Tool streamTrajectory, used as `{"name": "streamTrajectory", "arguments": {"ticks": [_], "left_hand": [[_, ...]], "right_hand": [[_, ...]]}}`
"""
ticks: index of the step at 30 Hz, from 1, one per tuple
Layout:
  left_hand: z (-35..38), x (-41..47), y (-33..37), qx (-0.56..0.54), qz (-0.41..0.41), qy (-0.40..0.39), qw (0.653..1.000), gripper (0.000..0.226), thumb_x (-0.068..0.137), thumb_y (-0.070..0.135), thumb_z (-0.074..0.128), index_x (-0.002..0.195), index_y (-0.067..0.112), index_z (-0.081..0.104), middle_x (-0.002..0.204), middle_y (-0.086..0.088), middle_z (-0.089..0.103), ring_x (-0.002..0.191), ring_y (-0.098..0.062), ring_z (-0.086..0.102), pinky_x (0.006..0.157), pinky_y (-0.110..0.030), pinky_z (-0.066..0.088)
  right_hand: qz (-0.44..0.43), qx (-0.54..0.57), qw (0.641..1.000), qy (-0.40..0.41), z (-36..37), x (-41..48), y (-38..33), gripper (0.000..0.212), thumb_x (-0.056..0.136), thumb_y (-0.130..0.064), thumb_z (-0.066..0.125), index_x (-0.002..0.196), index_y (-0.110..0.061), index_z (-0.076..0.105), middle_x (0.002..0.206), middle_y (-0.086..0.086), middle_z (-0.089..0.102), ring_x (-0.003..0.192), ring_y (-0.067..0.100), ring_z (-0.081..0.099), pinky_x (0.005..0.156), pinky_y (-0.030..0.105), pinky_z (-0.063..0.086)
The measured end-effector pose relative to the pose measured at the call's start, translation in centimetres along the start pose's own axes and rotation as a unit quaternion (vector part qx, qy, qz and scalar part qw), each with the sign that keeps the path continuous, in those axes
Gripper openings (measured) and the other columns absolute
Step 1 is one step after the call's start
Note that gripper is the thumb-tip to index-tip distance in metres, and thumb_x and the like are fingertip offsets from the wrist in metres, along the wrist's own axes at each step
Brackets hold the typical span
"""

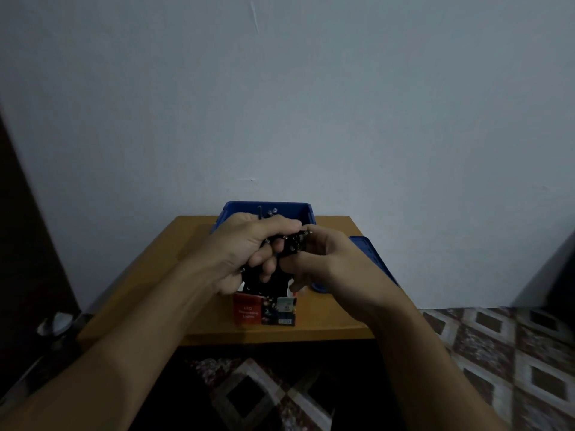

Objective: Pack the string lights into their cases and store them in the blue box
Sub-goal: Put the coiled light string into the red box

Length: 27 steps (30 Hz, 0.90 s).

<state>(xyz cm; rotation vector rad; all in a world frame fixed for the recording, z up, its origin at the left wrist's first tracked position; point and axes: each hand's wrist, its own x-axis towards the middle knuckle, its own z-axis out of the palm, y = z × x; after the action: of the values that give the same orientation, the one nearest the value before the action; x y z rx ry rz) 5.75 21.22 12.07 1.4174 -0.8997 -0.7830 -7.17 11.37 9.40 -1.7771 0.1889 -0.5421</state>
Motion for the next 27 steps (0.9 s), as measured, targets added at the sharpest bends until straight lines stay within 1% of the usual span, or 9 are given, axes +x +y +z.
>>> {"name": "streamTrajectory", "arguments": {"ticks": [3, 6, 11, 15, 17, 20, 22, 25, 27], "left_hand": [[0.6, 0.3, -0.4, 0.013, 0.012, 0.047, 0.999, 0.043, 0.085, 0.029, 0.073, 0.054, 0.008, 0.051, 0.031, -0.002, 0.035, 0.031, -0.015, 0.040, 0.038, -0.022, 0.037], [0.9, 0.6, -0.9, 0.018, 0.033, 0.089, 0.995, 0.045, 0.083, 0.029, 0.076, 0.052, 0.010, 0.050, 0.034, -0.003, 0.037, 0.030, -0.015, 0.039, 0.038, -0.022, 0.036], [0.5, 0.9, -1.0, -0.008, -0.003, 0.063, 0.998, 0.045, 0.082, 0.029, 0.075, 0.051, 0.011, 0.049, 0.033, -0.002, 0.035, 0.030, -0.014, 0.037, 0.039, -0.022, 0.035], [0.2, 1.3, -1.8, -0.021, -0.007, 0.057, 0.998, 0.045, 0.083, 0.029, 0.075, 0.051, 0.010, 0.049, 0.033, -0.002, 0.035, 0.031, -0.014, 0.038, 0.041, -0.023, 0.037], [0.1, 1.4, -2.1, -0.023, -0.004, 0.058, 0.998, 0.044, 0.083, 0.029, 0.075, 0.051, 0.010, 0.050, 0.033, -0.002, 0.035, 0.031, -0.015, 0.039, 0.041, -0.023, 0.038], [0.0, 1.7, -2.4, -0.025, 0.007, 0.063, 0.998, 0.043, 0.083, 0.029, 0.075, 0.053, 0.009, 0.051, 0.034, -0.002, 0.037, 0.033, -0.016, 0.040, 0.041, -0.025, 0.039], [0.0, 2.0, -2.6, -0.033, 0.013, 0.073, 0.997, 0.042, 0.084, 0.027, 0.074, 0.054, 0.009, 0.051, 0.034, -0.002, 0.037, 0.033, -0.016, 0.041, 0.041, -0.025, 0.040], [0.0, 2.6, -3.0, -0.035, 0.025, 0.113, 0.993, 0.039, 0.085, 0.027, 0.075, 0.059, 0.007, 0.054, 0.036, -0.002, 0.039, 0.035, -0.017, 0.043, 0.040, -0.025, 0.040], [-0.1, 3.1, -3.5, -0.038, 0.038, 0.140, 0.989, 0.035, 0.085, 0.026, 0.076, 0.067, 0.003, 0.057, 0.037, -0.002, 0.040, 0.036, -0.017, 0.045, 0.039, -0.026, 0.041]], "right_hand": [[0.003, -0.010, 1.000, -0.001, -0.1, 0.2, -0.1, 0.018, 0.090, -0.001, 0.066, 0.107, 0.003, 0.063, 0.088, 0.012, 0.070, 0.077, 0.020, 0.063, 0.073, 0.043, 0.050], [0.005, -0.014, 1.000, 0.009, 0.0, 0.6, -0.1, 0.010, 0.092, 0.001, 0.062, 0.100, -0.002, 0.067, 0.083, 0.007, 0.071, 0.069, 0.016, 0.063, 0.069, 0.039, 0.051], [0.039, 0.020, 0.999, 0.012, 0.0, 1.1, 0.8, 0.010, 0.093, -0.004, 0.064, 0.099, 0.001, 0.070, 0.089, 0.014, 0.071, 0.073, 0.024, 0.059, 0.067, 0.039, 0.050], [0.053, -0.002, 0.999, 0.007, 0.0, 1.4, 1.1, 0.009, 0.093, -0.007, 0.065, 0.093, -0.005, 0.073, 0.085, 0.011, 0.073, 0.072, 0.019, 0.061, 0.067, 0.037, 0.050], [0.055, -0.015, 0.998, 0.011, 0.0, 1.6, 1.3, 0.009, 0.093, -0.008, 0.065, 0.093, -0.003, 0.073, 0.086, 0.015, 0.071, 0.075, 0.023, 0.060, 0.069, 0.040, 0.048], [0.059, -0.019, 0.998, 0.004, 0.0, 1.9, 1.5, 0.012, 0.096, -0.009, 0.061, 0.090, -0.009, 0.072, 0.082, 0.006, 0.070, 0.077, 0.025, 0.056, 0.071, 0.042, 0.045], [0.059, -0.031, 0.998, 0.004, 0.0, 2.1, 1.7, 0.014, 0.098, -0.012, 0.058, 0.091, -0.010, 0.071, 0.082, 0.003, 0.070, 0.080, 0.024, 0.057, 0.072, 0.041, 0.044], [0.052, -0.059, 0.997, 0.014, 0.0, 2.8, 2.1, 0.019, 0.100, -0.017, 0.056, 0.097, -0.003, 0.069, 0.086, 0.015, 0.070, 0.081, 0.024, 0.059, 0.069, 0.038, 0.045], [0.042, -0.082, 0.996, 0.012, 0.0, 3.3, 2.2, 0.020, 0.101, -0.017, 0.056, 0.096, -0.003, 0.069, 0.087, 0.014, 0.072, 0.077, 0.022, 0.060, 0.066, 0.034, 0.046]]}}
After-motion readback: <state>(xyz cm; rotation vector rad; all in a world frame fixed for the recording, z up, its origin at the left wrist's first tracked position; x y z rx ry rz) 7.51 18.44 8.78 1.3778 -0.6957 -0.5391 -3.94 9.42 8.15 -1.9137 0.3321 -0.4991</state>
